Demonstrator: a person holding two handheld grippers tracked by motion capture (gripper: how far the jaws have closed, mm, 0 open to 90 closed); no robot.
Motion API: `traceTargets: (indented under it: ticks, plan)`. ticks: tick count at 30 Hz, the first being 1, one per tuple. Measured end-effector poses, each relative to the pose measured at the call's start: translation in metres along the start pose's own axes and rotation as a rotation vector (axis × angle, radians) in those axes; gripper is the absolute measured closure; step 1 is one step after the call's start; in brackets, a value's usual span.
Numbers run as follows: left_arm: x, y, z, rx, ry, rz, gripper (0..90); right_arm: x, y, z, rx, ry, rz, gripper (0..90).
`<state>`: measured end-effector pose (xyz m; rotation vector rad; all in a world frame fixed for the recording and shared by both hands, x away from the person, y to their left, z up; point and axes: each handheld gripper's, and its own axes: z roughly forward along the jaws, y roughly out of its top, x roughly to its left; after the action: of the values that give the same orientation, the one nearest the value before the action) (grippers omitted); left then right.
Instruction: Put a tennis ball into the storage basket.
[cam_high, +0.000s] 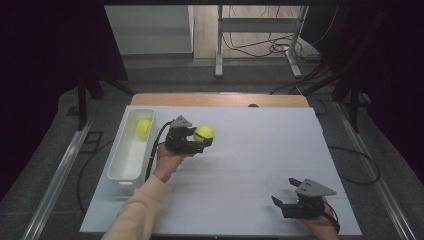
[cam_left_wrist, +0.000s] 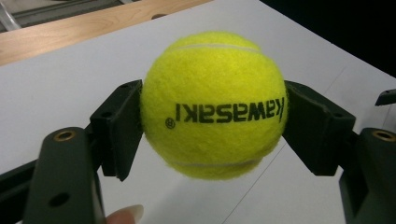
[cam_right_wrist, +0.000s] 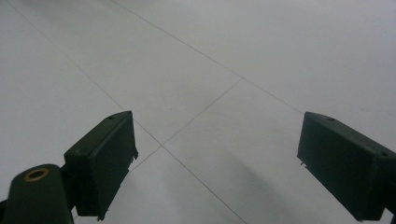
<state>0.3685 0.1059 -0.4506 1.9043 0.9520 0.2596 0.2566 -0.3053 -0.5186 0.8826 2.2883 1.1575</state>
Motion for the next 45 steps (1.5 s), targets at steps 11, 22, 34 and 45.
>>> traceTargets:
  ticks: [11, 22, 34, 45]
  plan:
    - [-0.001, -0.006, -0.011, -0.014, -0.01, 0.001, 26.4, 0.001, 0.0, 0.0, 0.005, -0.005, -0.002, 12.1]
    - [0.001, -0.008, -0.021, -0.018, 0.001, 0.003, 26.4, 0.0, 0.0, -0.001, 0.003, -0.007, 0.001, 12.2]
    - [0.0, -0.009, -0.032, -0.026, 0.009, 0.017, 26.4, 0.0, 0.0, 0.0, 0.007, -0.011, -0.001, 12.3]
    - [0.003, -0.009, -0.039, -0.031, 0.015, 0.02, 26.4, 0.0, 0.0, 0.0, 0.003, -0.007, 0.001, 12.3]
